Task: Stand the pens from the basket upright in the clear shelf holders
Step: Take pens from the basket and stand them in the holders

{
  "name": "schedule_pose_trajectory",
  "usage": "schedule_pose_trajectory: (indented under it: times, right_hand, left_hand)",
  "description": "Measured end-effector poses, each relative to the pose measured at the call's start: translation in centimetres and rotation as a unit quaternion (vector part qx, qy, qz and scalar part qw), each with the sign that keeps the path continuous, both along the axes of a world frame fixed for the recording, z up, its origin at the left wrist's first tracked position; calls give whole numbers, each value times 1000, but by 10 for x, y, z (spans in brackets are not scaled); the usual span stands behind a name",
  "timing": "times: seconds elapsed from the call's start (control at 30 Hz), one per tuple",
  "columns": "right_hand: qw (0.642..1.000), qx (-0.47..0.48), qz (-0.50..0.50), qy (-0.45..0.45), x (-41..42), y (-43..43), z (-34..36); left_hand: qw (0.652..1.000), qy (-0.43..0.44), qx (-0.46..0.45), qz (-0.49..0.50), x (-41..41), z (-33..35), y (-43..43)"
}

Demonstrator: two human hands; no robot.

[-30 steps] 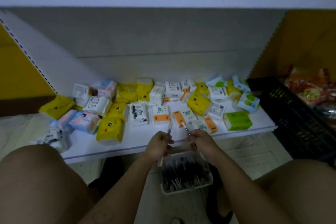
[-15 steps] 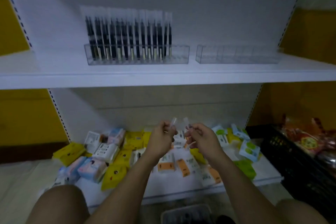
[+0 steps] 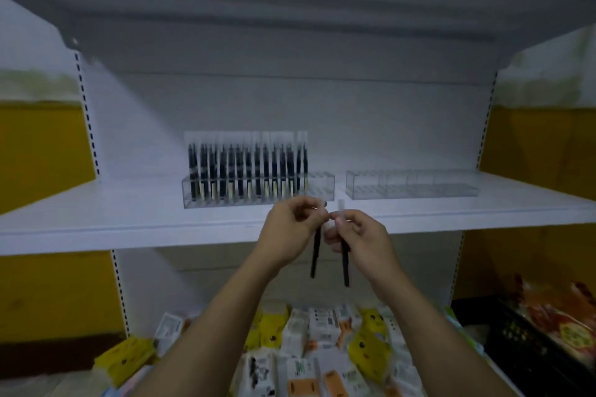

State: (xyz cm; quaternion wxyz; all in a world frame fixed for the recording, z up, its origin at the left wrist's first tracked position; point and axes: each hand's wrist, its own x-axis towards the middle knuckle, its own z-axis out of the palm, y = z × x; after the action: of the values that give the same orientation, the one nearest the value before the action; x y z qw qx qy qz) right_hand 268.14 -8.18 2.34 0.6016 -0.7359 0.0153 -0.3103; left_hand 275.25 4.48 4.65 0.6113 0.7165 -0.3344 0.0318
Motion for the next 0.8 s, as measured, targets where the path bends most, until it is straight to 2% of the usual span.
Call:
schedule_pose_trajectory:
  times: [0.13,0.3,0.53,0.7,0.8]
  right_hand:
    - [996,-70,-49,-18,12,-8,35]
    - [997,-26,-31,-69,36,-17,74]
    - [985,-89,-53,-139,72,-27,113]
    - [975,-137,-89,-149,103,-37,131]
    - [974,-135,-105,-150,120,-44,134]
  left_hand:
    - [1000,-26,4,-12,11,37,2]
    - [995,-94,-6,18,26,77,0]
    - [983,-170,2,67,53,120,-11]
    - [968,-228,2,101,74,138,-19]
    - [964,-240,2,113,89,141,-25]
